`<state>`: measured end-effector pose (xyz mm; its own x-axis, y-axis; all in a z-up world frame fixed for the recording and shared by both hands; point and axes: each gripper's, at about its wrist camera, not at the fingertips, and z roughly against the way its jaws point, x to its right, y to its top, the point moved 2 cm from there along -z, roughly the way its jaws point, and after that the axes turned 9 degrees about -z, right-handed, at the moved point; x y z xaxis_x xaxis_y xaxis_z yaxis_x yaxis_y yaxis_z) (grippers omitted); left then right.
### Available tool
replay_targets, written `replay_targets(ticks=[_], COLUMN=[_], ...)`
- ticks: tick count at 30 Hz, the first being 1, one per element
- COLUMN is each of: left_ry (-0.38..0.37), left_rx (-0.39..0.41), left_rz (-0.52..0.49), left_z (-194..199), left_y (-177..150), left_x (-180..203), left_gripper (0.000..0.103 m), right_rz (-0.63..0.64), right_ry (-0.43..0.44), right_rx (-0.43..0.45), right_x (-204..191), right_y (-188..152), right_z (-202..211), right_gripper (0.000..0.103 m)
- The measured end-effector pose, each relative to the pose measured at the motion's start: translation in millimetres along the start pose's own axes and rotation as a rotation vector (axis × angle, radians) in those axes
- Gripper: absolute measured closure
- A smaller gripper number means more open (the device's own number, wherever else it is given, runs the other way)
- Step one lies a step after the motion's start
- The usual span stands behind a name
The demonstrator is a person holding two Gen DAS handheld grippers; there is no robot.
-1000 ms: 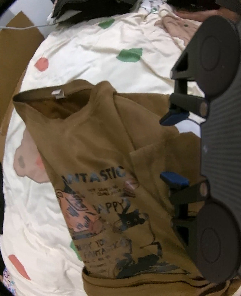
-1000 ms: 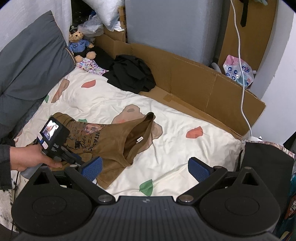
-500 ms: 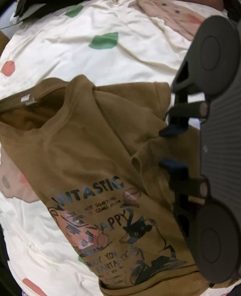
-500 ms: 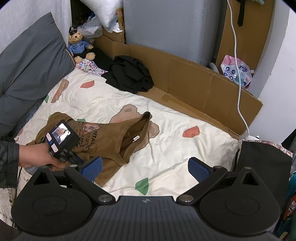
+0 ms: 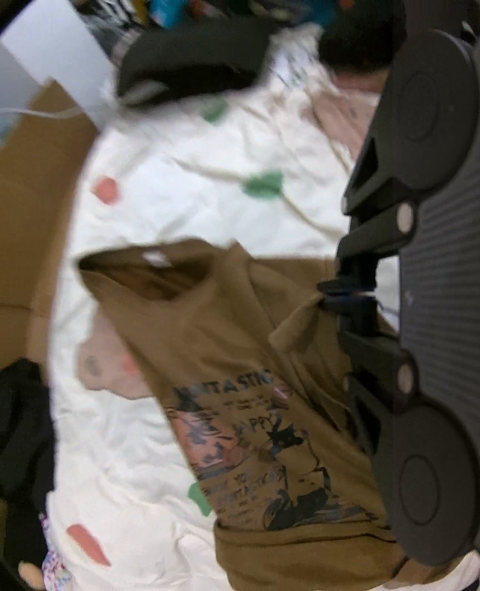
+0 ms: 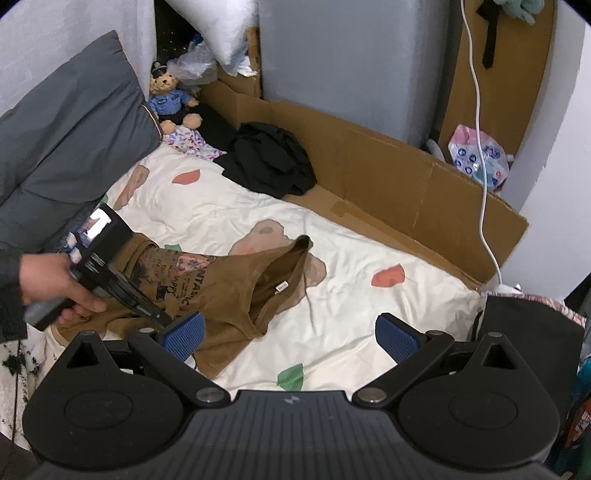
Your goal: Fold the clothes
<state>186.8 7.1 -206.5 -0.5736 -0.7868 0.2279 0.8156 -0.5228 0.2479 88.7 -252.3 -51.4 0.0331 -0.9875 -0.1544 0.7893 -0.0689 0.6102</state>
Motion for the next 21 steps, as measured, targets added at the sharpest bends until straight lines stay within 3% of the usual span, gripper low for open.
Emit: replay_targets(ticks=[6,11,16,21], left_ry=[-0.128,-0.19,-0.233,-0.268], left_rx=[0.27,0.44,0.531,0.582], left_rz=[0.132,0.158,0.15,0.109], left_z=[82,143,174,196], left_y=[15,11,7,1], left_x=[0,11,20,41], left_gripper=[0.102,0.102,0.102,0.102], right_rz=[0.01,-0.014,-0.109,-0.338], right_ry=[0.003,0.014,0.055,0.147], right_rx=[0.013,0.001,-0.042,-0.144], right_x=[-5,-8,-7,3], right_y=[2,3,2,-3], right_z=[5,6,2,-9], right_gripper=[0.002,0.002,0.002,0.002])
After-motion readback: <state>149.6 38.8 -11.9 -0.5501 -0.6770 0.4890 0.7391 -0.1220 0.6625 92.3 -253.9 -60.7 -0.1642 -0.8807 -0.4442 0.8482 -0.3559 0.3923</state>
